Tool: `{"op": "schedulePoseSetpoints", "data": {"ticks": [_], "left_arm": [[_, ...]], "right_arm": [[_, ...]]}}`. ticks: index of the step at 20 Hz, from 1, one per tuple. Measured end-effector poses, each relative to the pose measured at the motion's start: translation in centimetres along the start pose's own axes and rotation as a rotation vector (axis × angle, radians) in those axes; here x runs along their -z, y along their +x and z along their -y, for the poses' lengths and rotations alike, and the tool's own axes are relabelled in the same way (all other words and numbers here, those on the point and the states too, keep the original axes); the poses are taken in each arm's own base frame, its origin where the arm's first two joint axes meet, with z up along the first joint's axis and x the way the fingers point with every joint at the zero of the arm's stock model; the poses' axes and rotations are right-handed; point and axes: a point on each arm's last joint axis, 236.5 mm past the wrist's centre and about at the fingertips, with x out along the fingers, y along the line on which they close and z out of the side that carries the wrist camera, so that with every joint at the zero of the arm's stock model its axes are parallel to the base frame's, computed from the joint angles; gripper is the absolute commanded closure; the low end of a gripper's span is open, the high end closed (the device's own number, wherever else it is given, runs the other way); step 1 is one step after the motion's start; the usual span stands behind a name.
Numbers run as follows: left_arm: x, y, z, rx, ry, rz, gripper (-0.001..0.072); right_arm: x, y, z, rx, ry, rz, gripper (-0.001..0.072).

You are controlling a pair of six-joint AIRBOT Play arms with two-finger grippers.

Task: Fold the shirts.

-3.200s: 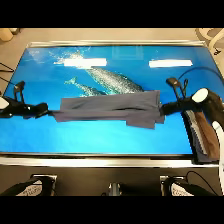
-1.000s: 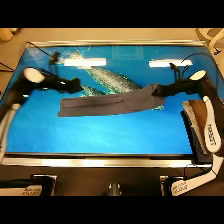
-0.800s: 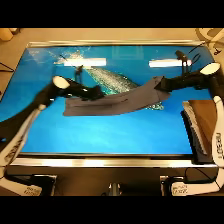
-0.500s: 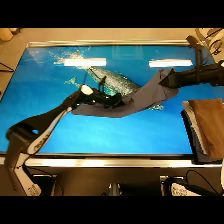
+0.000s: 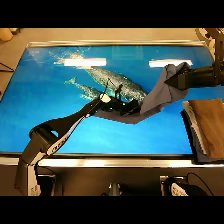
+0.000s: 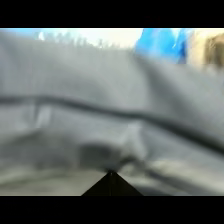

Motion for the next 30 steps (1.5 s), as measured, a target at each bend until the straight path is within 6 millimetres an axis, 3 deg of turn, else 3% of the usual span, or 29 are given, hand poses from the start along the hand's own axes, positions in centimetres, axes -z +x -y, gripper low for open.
{"op": "schedulePoseSetpoints", "data": {"ticks": [3, 6, 8, 10, 14, 15, 16, 17, 20, 22, 23, 26, 29, 30], "left_arm": [[-2.1, -3.6, 1.0, -0.047, 0.13, 0.034, 0.0688], [-5.2, -10.9, -0.1, -0.221, 0.296, 0.068, 0.0687], [-8.0, -18.1, -1.7, -0.392, 0.39, 0.119, 0.0686], [-10.4, -26.6, -2.5, -0.55, 0.435, 0.201, 0.0686], [-11.7, -40.8, -0.5, -0.706, 0.45, 0.402, 0.0685], [-11.4, -43.5, 0.5, -0.726, 0.457, 0.448, 0.0685], [-10.9, -45.5, 1.6, -0.736, 0.465, 0.488, 0.0685], [-10.3, -47.2, 2.8, -0.742, 0.478, 0.526, 0.0686], [-8.7, -50.3, 5.4, -0.753, 0.512, 0.598, 0.0685], [-8.1, -51.3, 6.3, -0.755, 0.524, 0.623, 0.0686], [-7.9, -51.6, 6.5, -0.755, 0.528, 0.63, 0.0686], [-7.6, -51.9, 6.3, -0.766, 0.527, 0.631, 0.0685], [-7.5, -51.6, 5.5, -0.774, 0.519, 0.615, 0.0685], [-7.4, -51.5, 5.4, -0.775, 0.517, 0.611, 0.0685]], "right_arm": [[-0.3, 2.0, 0.3, -0.015, 0.007, -0.011, 0.0689], [-0.7, 6.6, -0.5, -0.061, -0.006, -0.037, 0.0689], [-0.7, 10.4, -1.9, -0.106, -0.02, -0.061, 0.0688], [-0.3, 14.5, -3.6, -0.154, -0.031, -0.088, 0.0688], [2.0, 23.1, -6.4, -0.233, -0.002, -0.152, 0.0684], [2.7, 25.2, -6.9, -0.252, 0.022, -0.163, 0.0571], [3.4, 26.9, -7.4, -0.272, 0.049, -0.173, 0.0351], [3.9, 28.5, -7.8, -0.291, 0.084, -0.173, 0.0224], [4.7, 30.9, -8.5, -0.344, 0.137, -0.174, 0.0199], [5.1, 30.3, -7.8, -0.362, 0.131, -0.193, 0.0189], [5.3, 29.6, -6.8, -0.349, 0.114, -0.208, 0.0139], [6.9, 25.9, -1.0, -0.232, 0.057, -0.298, 0.014], [11.7, 21.3, 7.3, -0.035, 0.103, -0.483, 0.014], [13.6, 20.1, 9.0, 0.0, 0.147, -0.536, 0.014]]}}
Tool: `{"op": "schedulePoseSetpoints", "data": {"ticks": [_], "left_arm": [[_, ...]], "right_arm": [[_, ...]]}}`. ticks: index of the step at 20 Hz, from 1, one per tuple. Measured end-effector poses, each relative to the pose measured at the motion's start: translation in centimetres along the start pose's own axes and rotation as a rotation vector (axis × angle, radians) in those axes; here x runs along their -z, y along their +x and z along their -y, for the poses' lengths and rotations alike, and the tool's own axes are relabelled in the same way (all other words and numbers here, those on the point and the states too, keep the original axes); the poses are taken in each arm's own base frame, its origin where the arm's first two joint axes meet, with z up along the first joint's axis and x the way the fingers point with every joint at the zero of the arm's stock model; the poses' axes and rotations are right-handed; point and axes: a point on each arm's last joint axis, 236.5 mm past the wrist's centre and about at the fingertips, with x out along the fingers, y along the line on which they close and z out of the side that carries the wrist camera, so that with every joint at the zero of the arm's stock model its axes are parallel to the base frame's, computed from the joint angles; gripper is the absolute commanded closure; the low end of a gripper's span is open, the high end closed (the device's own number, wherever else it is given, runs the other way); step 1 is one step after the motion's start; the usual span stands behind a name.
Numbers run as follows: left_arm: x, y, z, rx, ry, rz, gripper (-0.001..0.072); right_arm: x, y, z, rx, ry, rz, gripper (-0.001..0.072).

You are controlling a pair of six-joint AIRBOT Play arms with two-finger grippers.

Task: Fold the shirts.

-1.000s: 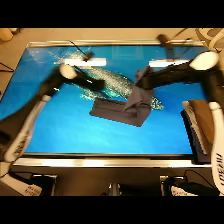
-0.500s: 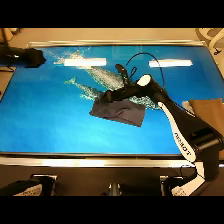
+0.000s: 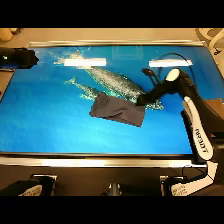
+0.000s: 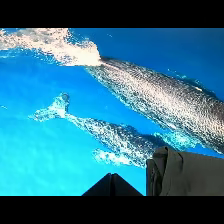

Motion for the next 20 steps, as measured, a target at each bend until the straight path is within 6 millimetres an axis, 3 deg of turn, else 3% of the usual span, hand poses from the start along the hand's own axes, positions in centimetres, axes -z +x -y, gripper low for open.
{"op": "schedulePoseSetpoints", "data": {"ticks": [3, 7, 8, 9, 11, 13, 15, 17, 20], "left_arm": [[0.3, 0.2, 0.0, 0.0, -0.001, -0.008, 0.0685], [0.4, 0.3, 0.1, 0.004, -0.002, -0.012, 0.0685], [0.5, 0.3, 0.1, 0.004, -0.002, -0.013, 0.0685], [0.5, 0.3, 0.1, 0.005, -0.003, -0.012, 0.0685], [0.5, 0.3, 0.1, 0.006, -0.003, -0.013, 0.0685], [0.5, 0.3, 0.1, 0.006, -0.003, -0.012, 0.0685], [0.4, 0.3, 0.1, 0.007, -0.003, -0.011, 0.0685], [0.4, 0.3, 0.1, 0.007, -0.003, -0.011, 0.0685], [0.2, 0.3, 0.1, 0.007, -0.003, -0.003, 0.0685]], "right_arm": [[3.7, 1.5, 2.3, -0.011, 0.132, -0.062, 0.0142], [4.0, 4.7, 2.0, -0.105, 0.316, 0.026, 0.0158], [3.6, 5.1, 1.7, -0.136, 0.36, 0.057, 0.021], [3.2, 5.4, 1.6, -0.154, 0.394, 0.084, 0.0324], [2.8, 6.0, 1.6, -0.169, 0.438, 0.117, 0.0689], [2.0, 5.7, 1.1, -0.209, 0.472, 0.152, 0.0689], [0.2, 3.9, 0.7, -0.238, 0.446, 0.227, 0.069], [-2.7, -0.2, 0.7, -0.247, 0.379, 0.343, 0.069], [-6.3, -9.9, 1.7, -0.199, 0.247, 0.518, 0.0689]]}}
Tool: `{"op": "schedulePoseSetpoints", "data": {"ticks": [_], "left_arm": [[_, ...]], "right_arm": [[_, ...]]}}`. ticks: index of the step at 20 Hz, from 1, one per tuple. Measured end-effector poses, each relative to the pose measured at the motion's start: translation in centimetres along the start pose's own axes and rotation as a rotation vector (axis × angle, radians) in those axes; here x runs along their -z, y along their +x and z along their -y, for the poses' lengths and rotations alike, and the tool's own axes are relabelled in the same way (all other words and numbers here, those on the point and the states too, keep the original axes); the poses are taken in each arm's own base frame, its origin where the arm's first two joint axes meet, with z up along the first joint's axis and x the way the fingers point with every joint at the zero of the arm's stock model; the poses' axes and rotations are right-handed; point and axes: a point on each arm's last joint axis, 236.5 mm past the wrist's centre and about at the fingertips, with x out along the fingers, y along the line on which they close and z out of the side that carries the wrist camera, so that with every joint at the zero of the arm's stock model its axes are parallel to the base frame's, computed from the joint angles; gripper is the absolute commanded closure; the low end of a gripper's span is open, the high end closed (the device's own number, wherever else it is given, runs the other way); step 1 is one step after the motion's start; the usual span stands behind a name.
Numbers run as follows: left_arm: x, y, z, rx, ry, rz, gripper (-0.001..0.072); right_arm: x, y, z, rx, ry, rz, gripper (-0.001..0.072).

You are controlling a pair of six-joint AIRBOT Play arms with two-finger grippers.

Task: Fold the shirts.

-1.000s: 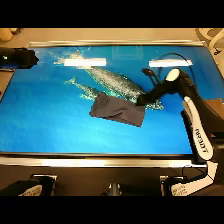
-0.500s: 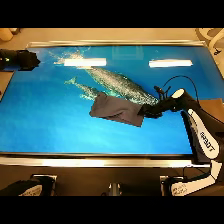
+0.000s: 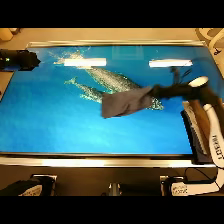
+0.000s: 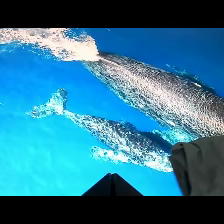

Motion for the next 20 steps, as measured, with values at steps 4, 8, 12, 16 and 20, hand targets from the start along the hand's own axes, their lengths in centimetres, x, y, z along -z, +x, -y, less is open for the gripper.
{"op": "schedulePoseSetpoints", "data": {"ticks": [4, 8, 12, 16, 20], "left_arm": [[-0.3, 0.1, 0.0, 0.0, -0.001, 0.015, 0.0685], [-0.5, 0.2, 0.0, 0.0, -0.001, 0.023, 0.0685], [-0.6, 0.2, 0.0, 0.001, -0.001, 0.024, 0.0685], [-0.7, 0.2, 0.0, 0.003, -0.002, 0.028, 0.0685], [-1.0, 0.2, 0.0, 0.003, -0.002, 0.044, 0.0685]], "right_arm": [[-6.4, -11.9, 1.3, 0.167, -0.119, 0.134, 0.0689], [-7.6, -22.8, 5.4, 0.351, -0.089, 0.224, 0.0689], [-5.8, -31.0, 10.1, 0.481, 0.042, 0.304, 0.0689], [-2.5, -35.2, 11.6, 0.508, 0.148, 0.304, 0.0689], [0.2, -36.4, 10.8, 0.492, 0.185, 0.25, 0.0689]]}}
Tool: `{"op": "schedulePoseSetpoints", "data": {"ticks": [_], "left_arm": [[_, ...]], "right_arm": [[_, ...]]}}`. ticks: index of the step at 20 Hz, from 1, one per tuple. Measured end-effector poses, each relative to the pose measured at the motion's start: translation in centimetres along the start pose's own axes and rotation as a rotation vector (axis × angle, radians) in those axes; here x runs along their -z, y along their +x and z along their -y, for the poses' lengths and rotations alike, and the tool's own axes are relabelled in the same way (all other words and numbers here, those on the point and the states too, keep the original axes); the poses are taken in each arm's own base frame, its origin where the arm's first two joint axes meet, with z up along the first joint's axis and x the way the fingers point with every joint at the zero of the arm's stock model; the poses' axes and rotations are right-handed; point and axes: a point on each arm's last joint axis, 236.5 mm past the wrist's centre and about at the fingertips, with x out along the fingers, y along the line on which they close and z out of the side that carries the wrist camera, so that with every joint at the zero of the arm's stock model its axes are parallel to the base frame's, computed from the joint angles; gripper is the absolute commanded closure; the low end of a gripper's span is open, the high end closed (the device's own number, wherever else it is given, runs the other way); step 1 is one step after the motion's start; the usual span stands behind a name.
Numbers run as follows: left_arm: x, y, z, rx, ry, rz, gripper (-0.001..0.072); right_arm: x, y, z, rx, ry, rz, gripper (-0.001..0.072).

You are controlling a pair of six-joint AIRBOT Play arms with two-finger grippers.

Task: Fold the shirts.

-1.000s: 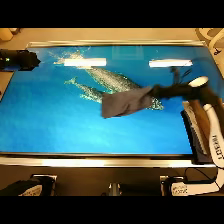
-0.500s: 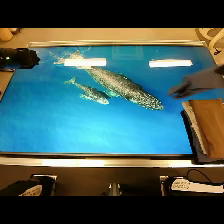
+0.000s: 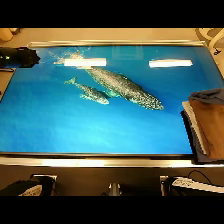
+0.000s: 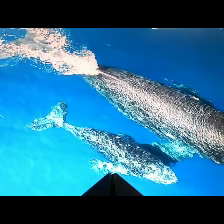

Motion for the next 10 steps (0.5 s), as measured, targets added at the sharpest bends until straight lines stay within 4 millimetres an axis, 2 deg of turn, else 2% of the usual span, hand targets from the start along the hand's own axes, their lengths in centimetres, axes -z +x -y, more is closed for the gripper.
{"op": "schedulePoseSetpoints", "data": {"ticks": [7, 10], "left_arm": [[-0.4, 0.2, 0.0, 0.0, 0.012, 0.015, 0.0685], [-0.5, 0.2, 0.0, 0.0, 0.02, 0.019, 0.0685]], "right_arm": [[1.9, -2.3, -3.3, -0.064, -0.042, -0.04, 0.0689], [2.5, -3.1, -2.6, 0.003, -0.041, -0.053, 0.0689]]}}
